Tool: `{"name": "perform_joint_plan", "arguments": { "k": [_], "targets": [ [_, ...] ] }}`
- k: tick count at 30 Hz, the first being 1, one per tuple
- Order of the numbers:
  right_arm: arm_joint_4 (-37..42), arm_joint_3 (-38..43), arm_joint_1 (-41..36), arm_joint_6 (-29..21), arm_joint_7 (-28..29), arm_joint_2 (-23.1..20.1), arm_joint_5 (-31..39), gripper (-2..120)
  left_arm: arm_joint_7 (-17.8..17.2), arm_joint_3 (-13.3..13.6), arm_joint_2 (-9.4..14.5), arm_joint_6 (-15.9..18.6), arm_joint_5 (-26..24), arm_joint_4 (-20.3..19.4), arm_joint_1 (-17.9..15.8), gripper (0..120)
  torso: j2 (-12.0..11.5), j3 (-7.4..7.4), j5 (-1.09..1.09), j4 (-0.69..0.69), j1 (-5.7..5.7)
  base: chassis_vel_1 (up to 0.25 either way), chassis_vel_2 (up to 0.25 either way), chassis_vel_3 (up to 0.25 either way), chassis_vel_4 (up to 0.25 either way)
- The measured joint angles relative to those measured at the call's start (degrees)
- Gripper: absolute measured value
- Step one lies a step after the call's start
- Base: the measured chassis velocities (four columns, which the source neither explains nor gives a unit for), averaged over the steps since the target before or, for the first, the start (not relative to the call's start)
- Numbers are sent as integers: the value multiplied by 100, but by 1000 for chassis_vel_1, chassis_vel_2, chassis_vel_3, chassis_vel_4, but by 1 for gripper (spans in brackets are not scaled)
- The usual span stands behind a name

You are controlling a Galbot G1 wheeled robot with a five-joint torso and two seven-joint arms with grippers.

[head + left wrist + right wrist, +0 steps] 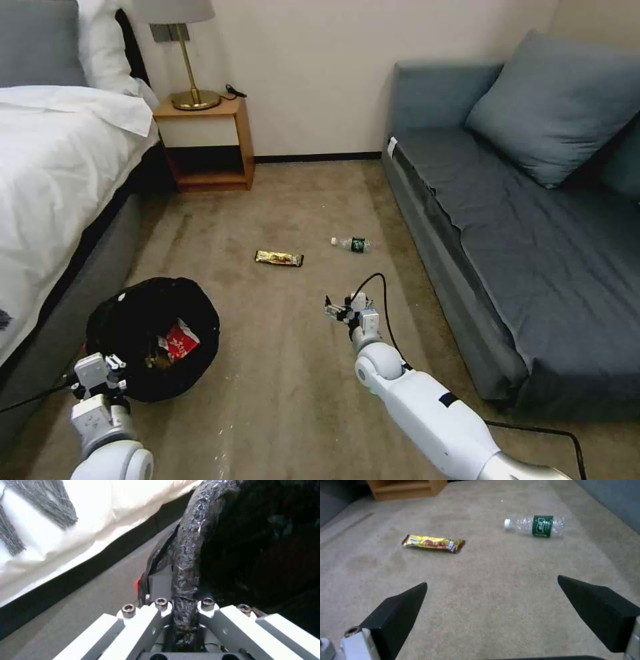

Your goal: Pick up the trash bin, then pick up the garbage on the floor and place it into the trash bin.

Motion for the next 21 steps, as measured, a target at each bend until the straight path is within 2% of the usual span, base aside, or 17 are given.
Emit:
{"name": "perform_joint_plan", "arguments": {
  "k": [15, 21],
  "targets": [
    [-84, -181, 164, 62, 12, 108, -72, 100, -44, 3, -30, -65, 8, 20, 62, 3, 0, 0, -1, 1, 0, 0, 0, 0, 0],
    [-136, -257, 299, 133, -68, 75, -120, 100, -45, -1, -6, -66, 9, 76, -14, 3, 0, 0, -1, 1, 0, 0, 0, 0, 0]
  ]
}}
